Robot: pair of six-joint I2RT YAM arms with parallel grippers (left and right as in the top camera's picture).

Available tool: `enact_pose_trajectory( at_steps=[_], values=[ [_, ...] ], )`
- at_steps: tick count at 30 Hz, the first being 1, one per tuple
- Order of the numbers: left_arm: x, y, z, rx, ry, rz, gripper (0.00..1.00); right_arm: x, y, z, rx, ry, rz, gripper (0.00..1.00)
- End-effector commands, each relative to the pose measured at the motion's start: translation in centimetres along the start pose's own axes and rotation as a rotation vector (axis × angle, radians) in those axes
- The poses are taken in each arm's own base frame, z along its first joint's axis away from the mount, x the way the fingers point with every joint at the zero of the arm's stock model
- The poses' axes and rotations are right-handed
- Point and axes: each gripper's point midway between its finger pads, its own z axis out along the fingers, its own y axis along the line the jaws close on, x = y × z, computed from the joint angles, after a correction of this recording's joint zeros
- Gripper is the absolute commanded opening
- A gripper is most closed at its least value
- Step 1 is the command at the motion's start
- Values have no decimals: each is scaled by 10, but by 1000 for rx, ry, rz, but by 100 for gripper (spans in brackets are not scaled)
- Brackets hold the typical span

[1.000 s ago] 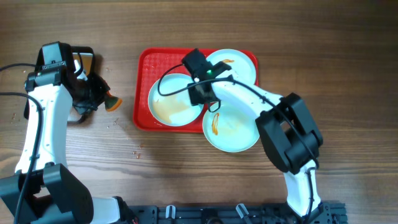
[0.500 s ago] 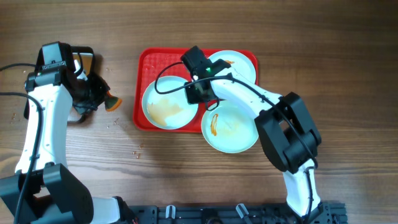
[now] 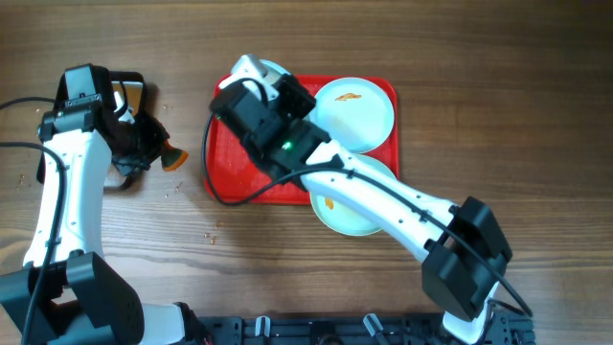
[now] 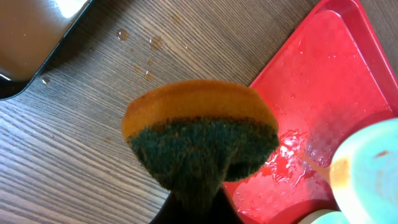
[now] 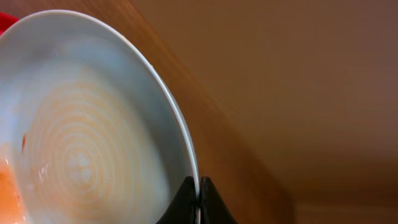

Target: Clean dirty plates on tray and stack at the side

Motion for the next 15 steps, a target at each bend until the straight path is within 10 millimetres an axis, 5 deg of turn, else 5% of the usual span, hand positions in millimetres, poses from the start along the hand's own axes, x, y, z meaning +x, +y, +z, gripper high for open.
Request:
enact_pose_trajectory(
  at_steps=[1,8,11,15],
  values=[
    [2,-4,0,20,7,19,4,-19,-22,-25,100,-36,-190,4],
    [2,-4,0,20,7,19,4,-20,0,-37,28,-63,-108,4],
    [2,-4,0,20,8,19,4,-2,50,-26,-323,-17,117,4],
    [4,-6,0,31,14,19,4,21,72,-4,-722,171,555,4]
  ],
)
